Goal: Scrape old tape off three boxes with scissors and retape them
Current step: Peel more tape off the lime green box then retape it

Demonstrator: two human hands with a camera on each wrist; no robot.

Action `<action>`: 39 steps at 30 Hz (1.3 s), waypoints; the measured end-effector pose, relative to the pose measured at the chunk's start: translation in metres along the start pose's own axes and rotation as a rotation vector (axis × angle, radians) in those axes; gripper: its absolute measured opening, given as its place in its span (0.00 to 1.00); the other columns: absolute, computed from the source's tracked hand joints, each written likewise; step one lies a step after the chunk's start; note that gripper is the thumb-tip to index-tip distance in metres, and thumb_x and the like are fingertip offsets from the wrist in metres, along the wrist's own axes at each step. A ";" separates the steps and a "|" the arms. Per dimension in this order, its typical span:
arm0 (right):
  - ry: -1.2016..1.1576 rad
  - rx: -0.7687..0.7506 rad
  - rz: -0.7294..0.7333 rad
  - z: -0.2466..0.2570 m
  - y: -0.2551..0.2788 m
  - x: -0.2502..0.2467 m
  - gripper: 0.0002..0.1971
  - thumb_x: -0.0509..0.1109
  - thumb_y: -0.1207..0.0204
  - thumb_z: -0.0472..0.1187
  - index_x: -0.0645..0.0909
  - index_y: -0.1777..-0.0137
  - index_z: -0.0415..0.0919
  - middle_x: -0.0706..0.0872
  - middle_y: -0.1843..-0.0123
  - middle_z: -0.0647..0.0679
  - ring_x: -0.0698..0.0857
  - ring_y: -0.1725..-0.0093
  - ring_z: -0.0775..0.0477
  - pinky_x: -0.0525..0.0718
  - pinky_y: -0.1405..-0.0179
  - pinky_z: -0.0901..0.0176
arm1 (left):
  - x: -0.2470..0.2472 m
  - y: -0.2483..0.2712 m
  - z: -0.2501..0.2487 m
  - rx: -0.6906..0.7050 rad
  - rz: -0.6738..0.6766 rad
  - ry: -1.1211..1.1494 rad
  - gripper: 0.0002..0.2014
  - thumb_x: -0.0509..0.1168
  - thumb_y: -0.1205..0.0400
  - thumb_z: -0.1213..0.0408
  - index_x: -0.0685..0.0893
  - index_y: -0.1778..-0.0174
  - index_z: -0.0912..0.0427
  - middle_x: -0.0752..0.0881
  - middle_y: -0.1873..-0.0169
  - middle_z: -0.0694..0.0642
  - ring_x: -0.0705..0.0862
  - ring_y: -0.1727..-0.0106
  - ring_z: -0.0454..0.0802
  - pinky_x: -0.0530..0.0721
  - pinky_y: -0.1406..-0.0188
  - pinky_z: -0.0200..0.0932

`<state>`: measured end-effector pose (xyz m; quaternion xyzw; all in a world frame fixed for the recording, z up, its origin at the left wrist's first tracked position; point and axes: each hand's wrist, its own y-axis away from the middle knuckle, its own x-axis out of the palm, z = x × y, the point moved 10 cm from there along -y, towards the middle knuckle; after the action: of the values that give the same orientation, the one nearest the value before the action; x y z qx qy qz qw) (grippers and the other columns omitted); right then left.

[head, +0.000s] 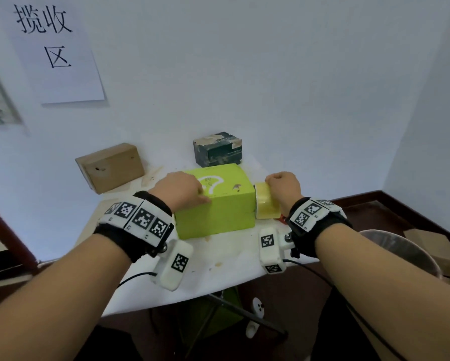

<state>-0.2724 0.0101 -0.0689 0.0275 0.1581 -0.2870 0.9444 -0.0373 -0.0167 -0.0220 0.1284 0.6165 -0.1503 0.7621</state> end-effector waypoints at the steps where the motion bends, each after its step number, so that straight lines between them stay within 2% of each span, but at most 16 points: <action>1: -0.001 0.006 -0.006 -0.001 0.000 0.000 0.13 0.63 0.19 0.36 0.85 0.43 0.30 0.86 0.41 0.37 0.82 0.39 0.38 0.76 0.48 0.59 | -0.005 -0.001 -0.002 -0.003 -0.024 -0.011 0.25 0.58 0.17 0.40 0.84 0.34 0.53 0.83 0.37 0.56 0.81 0.37 0.56 0.78 0.43 0.47; 3: -0.007 0.007 -0.020 -0.001 0.001 -0.001 0.13 0.63 0.19 0.36 0.85 0.43 0.31 0.86 0.41 0.37 0.82 0.39 0.38 0.76 0.49 0.60 | -0.011 -0.005 -0.016 0.048 -0.094 0.043 0.24 0.59 0.17 0.40 0.84 0.35 0.53 0.83 0.38 0.54 0.81 0.37 0.56 0.78 0.44 0.47; 6: -0.019 0.017 -0.049 -0.005 0.003 -0.005 0.12 0.62 0.19 0.36 0.85 0.43 0.31 0.86 0.41 0.37 0.82 0.40 0.38 0.76 0.49 0.60 | -0.004 -0.008 -0.051 0.262 -0.154 0.276 0.26 0.62 0.18 0.44 0.75 0.26 0.51 0.77 0.28 0.52 0.74 0.30 0.54 0.70 0.31 0.47; 8: -0.037 0.029 -0.061 -0.008 0.004 -0.008 0.13 0.62 0.19 0.36 0.84 0.42 0.31 0.85 0.41 0.37 0.82 0.40 0.37 0.77 0.47 0.58 | 0.001 -0.008 -0.059 0.316 -0.221 0.335 0.28 0.62 0.18 0.45 0.72 0.23 0.51 0.74 0.25 0.50 0.72 0.29 0.55 0.64 0.28 0.44; 12: -0.073 0.029 -0.073 -0.011 0.003 -0.012 0.12 0.62 0.19 0.36 0.84 0.44 0.32 0.85 0.42 0.38 0.82 0.41 0.39 0.77 0.48 0.58 | 0.006 -0.005 -0.053 0.340 -0.350 0.390 0.29 0.62 0.18 0.45 0.69 0.21 0.49 0.73 0.24 0.46 0.71 0.30 0.55 0.61 0.29 0.39; 15: -0.103 0.027 -0.078 -0.012 0.003 -0.011 0.11 0.63 0.20 0.36 0.84 0.43 0.34 0.85 0.40 0.40 0.82 0.41 0.42 0.74 0.52 0.62 | 0.007 -0.002 -0.048 0.328 -0.386 0.389 0.26 0.62 0.17 0.46 0.72 0.22 0.47 0.73 0.26 0.47 0.70 0.34 0.54 0.65 0.31 0.41; 20: -0.102 0.009 -0.071 -0.011 0.005 -0.008 0.12 0.63 0.20 0.36 0.84 0.42 0.34 0.85 0.41 0.42 0.81 0.43 0.44 0.72 0.52 0.64 | 0.006 -0.001 -0.049 0.327 -0.422 0.371 0.25 0.61 0.17 0.45 0.75 0.24 0.47 0.74 0.31 0.47 0.63 0.45 0.46 0.67 0.35 0.41; 29: -0.104 -0.001 -0.073 -0.015 0.007 -0.011 0.12 0.63 0.20 0.36 0.84 0.43 0.33 0.85 0.42 0.42 0.77 0.51 0.49 0.73 0.54 0.63 | 0.008 -0.003 -0.049 0.297 -0.419 0.295 0.26 0.57 0.17 0.43 0.72 0.23 0.46 0.73 0.32 0.47 0.61 0.46 0.47 0.67 0.35 0.42; 32: -0.115 -0.017 -0.080 -0.013 0.008 -0.015 0.11 0.63 0.20 0.36 0.84 0.43 0.34 0.86 0.42 0.43 0.78 0.51 0.50 0.72 0.54 0.63 | 0.006 -0.003 -0.050 0.295 -0.397 0.314 0.26 0.58 0.17 0.44 0.72 0.23 0.48 0.72 0.31 0.48 0.65 0.44 0.49 0.68 0.32 0.44; 35: -0.130 -0.081 -0.095 0.003 0.007 -0.028 0.10 0.63 0.19 0.37 0.83 0.43 0.36 0.85 0.43 0.45 0.80 0.48 0.48 0.73 0.53 0.62 | -0.007 -0.006 -0.045 0.283 -0.381 0.520 0.27 0.60 0.16 0.47 0.71 0.22 0.53 0.69 0.28 0.50 0.73 0.35 0.51 0.71 0.31 0.43; 37: -0.122 -0.161 -0.109 0.023 0.006 -0.037 0.10 0.63 0.20 0.37 0.83 0.44 0.36 0.85 0.43 0.45 0.81 0.43 0.47 0.74 0.50 0.64 | -0.026 -0.008 -0.045 0.284 -0.395 0.617 0.26 0.61 0.16 0.51 0.70 0.21 0.54 0.69 0.28 0.50 0.77 0.37 0.48 0.72 0.38 0.38; 39: -0.113 -0.245 -0.107 0.046 0.008 -0.044 0.09 0.64 0.20 0.36 0.83 0.45 0.35 0.85 0.44 0.46 0.80 0.44 0.50 0.72 0.49 0.68 | -0.050 -0.012 -0.051 0.281 -0.400 0.673 0.24 0.62 0.15 0.55 0.70 0.22 0.52 0.72 0.30 0.49 0.78 0.40 0.45 0.72 0.40 0.35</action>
<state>-0.2897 0.0336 -0.0119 -0.1128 0.1399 -0.3167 0.9313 -0.0971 -0.0047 0.0159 0.1510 0.8174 -0.3277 0.4491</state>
